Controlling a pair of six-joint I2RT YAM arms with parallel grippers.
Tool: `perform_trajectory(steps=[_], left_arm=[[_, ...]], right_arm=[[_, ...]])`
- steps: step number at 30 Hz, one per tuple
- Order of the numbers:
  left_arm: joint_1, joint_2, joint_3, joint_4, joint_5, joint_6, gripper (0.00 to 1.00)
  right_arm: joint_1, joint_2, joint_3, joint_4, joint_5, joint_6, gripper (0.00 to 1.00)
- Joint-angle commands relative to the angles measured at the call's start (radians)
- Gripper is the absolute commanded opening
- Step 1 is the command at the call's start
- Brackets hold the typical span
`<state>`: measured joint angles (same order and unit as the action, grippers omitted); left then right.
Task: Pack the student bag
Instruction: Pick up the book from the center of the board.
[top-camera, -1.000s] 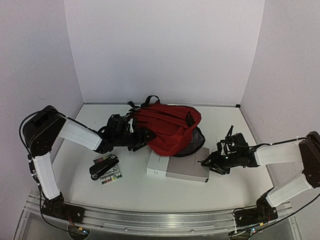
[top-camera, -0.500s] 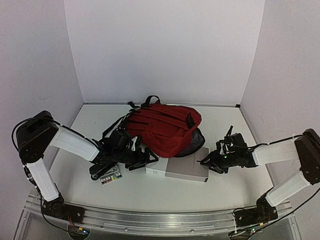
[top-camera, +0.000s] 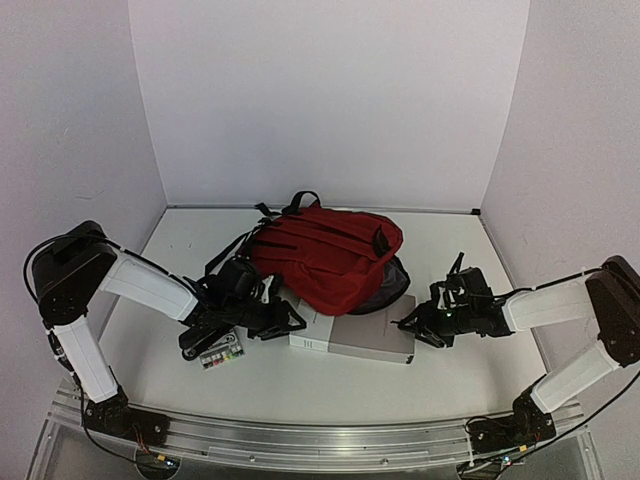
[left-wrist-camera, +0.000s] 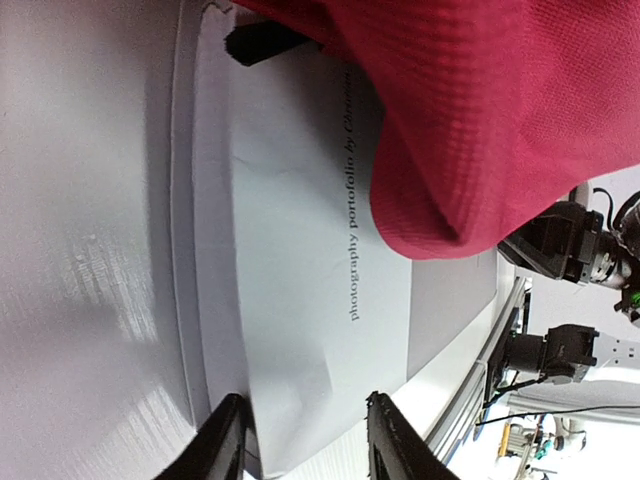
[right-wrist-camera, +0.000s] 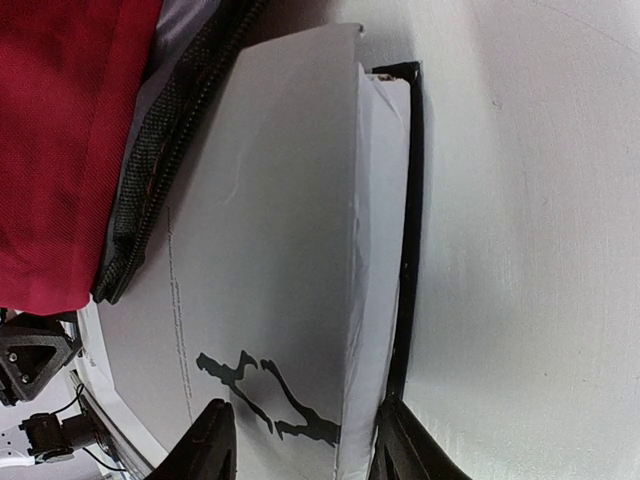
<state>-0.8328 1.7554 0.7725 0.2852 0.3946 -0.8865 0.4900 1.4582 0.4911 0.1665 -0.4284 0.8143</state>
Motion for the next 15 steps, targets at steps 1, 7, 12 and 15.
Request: perform_trajectory(steps=[1, 7, 12, 15], left_arm=[[-0.004, -0.022, 0.002, 0.040, 0.029, -0.025, 0.29], [-0.006, -0.039, -0.023, 0.079, 0.047, -0.063, 0.09], [-0.006, -0.057, -0.049, 0.116, 0.080, -0.094, 0.00], [-0.006, -0.076, -0.071, 0.144, 0.104, -0.109, 0.00]], right_arm=[[0.015, 0.015, 0.002, 0.057, -0.007, 0.008, 0.46], [0.019, 0.017, -0.002, 0.057, -0.001, 0.013, 0.46], [0.020, 0.008, -0.010, 0.057, 0.010, 0.022, 0.46], [0.021, -0.006, -0.016, 0.056, 0.019, 0.029, 0.46]])
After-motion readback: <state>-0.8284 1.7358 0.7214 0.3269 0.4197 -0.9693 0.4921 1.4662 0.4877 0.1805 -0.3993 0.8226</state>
